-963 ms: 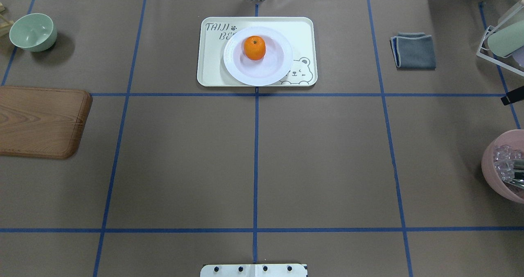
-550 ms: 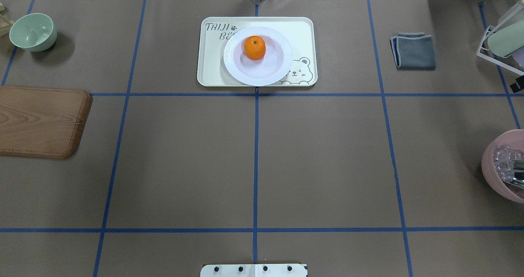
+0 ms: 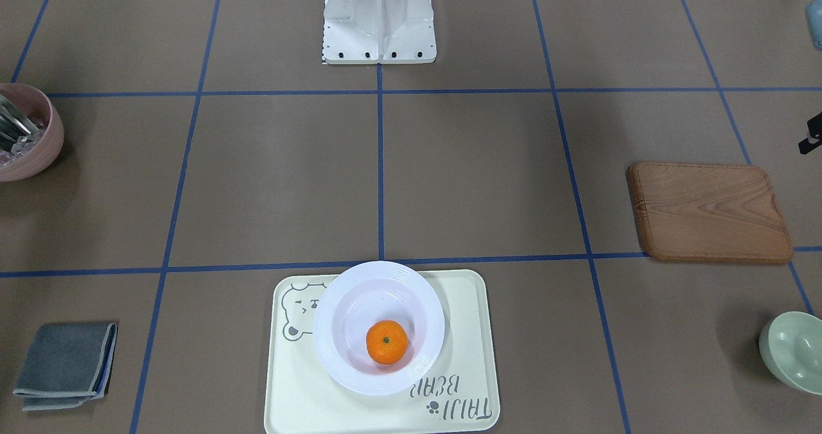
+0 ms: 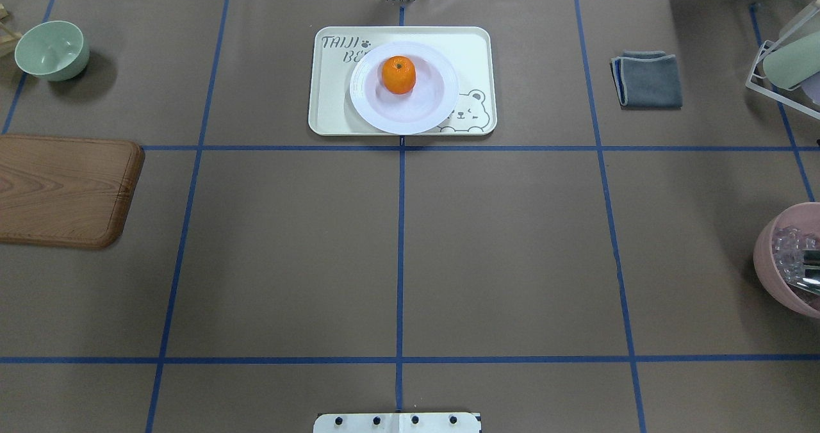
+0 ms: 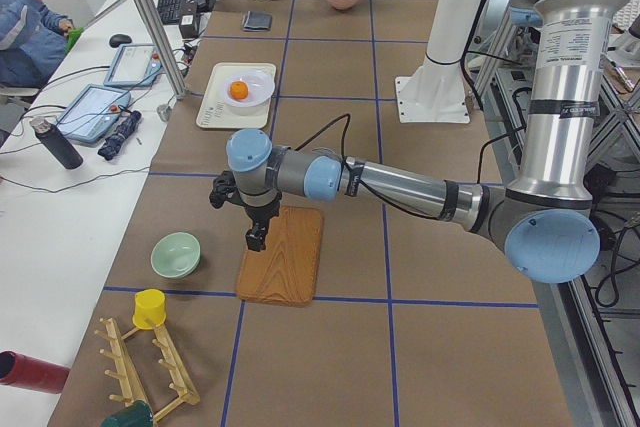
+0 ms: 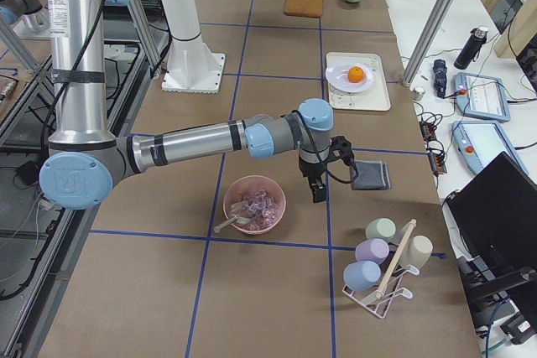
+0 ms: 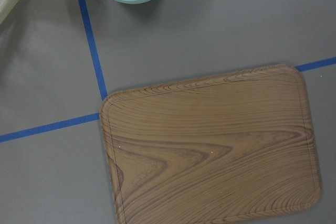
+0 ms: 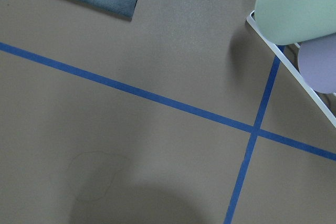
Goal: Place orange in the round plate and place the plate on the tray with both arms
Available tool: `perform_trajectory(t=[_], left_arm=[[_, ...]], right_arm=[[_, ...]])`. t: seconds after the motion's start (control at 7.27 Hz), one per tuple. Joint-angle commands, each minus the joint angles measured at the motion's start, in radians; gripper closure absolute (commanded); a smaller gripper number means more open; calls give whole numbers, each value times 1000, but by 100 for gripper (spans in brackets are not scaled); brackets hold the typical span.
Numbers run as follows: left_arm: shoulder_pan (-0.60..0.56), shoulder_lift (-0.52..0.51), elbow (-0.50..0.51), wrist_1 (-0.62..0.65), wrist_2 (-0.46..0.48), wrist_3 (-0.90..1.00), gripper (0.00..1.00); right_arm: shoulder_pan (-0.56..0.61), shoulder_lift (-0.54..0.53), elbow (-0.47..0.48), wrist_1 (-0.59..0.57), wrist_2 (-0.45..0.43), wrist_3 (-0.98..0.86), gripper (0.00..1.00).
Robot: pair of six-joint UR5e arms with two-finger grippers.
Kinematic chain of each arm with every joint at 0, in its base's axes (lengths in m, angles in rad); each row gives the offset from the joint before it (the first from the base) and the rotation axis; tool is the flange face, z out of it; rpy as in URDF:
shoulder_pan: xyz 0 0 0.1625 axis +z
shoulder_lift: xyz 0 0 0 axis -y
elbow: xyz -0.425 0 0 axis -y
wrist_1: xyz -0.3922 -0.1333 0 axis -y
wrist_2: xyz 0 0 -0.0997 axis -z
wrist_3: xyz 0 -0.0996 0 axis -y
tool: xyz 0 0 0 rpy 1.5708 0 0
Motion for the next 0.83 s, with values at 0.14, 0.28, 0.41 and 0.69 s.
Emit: perform_trajectory(t=[0.14, 0.28, 0.41, 0.69], left_arm=[[1, -12, -1, 1, 5, -3, 2], [0, -10, -1, 1, 5, -3, 2], [1, -9, 1, 1, 5, -3, 2], [1, -4, 1, 1, 5, -3, 2]], right_arm=[[1, -5, 1, 5, 0, -3, 0], [2, -6, -1, 5, 0, -3, 0], [8, -6, -1, 5, 0, -3, 0], [10, -6, -1, 5, -2, -1, 0]])
